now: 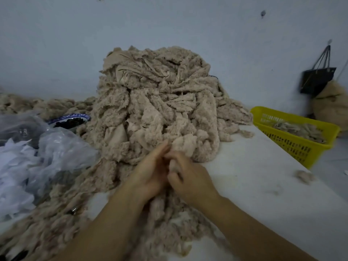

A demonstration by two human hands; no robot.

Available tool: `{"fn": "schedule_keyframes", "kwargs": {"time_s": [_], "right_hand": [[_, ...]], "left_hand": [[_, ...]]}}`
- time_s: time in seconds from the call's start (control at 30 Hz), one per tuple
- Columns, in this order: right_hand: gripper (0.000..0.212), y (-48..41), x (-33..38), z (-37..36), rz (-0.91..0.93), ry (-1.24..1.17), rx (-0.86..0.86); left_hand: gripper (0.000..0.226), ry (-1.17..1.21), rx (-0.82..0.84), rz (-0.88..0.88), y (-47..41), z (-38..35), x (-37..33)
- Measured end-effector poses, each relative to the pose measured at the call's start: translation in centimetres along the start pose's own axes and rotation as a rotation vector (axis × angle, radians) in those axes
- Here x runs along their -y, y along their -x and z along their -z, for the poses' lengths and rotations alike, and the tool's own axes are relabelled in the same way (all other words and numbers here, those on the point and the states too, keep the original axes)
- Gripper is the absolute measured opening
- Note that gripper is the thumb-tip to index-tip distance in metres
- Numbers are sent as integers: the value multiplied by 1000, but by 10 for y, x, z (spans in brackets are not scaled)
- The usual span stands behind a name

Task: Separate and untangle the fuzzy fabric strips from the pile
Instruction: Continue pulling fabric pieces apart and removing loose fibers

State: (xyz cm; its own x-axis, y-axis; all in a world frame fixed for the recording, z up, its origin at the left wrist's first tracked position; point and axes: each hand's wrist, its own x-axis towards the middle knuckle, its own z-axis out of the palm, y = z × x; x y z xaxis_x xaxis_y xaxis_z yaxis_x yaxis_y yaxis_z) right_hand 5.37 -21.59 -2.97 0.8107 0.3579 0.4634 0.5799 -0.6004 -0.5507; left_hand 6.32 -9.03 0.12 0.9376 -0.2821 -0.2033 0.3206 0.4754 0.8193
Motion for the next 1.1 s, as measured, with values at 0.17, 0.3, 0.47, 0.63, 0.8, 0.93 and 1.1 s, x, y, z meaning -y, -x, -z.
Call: {"fn": "schedule_keyframes", "kwargs": {"time_s": [0.17,0.3,0.47,0.63,0.8,0.93,1.1], "right_hand": [[43,7,-5,-16,107,39,165],[21,7,-11,2,102,-10,102],[39,9,-3,0,200,43,69],[40,11,-16,-7,30,-86,233],[58,-3,-29,3,-450,-838,38],[36,-1,-24,11,-479,-1064,132],[34,-9,-31,23,-743,-1137,-59]], "left_hand": [[22,118,-2,-62,-6,18,0],[24,-281,-192,-101,-12,15,16],[28,-409,93,23,-4,16,15],[34,179,56,-54,-13,23,15],[34,96,233,-84,-3,15,13],[29,-572,30,-286,7,-7,26],[38,-1114,246,-287,10,-6,38]]}}
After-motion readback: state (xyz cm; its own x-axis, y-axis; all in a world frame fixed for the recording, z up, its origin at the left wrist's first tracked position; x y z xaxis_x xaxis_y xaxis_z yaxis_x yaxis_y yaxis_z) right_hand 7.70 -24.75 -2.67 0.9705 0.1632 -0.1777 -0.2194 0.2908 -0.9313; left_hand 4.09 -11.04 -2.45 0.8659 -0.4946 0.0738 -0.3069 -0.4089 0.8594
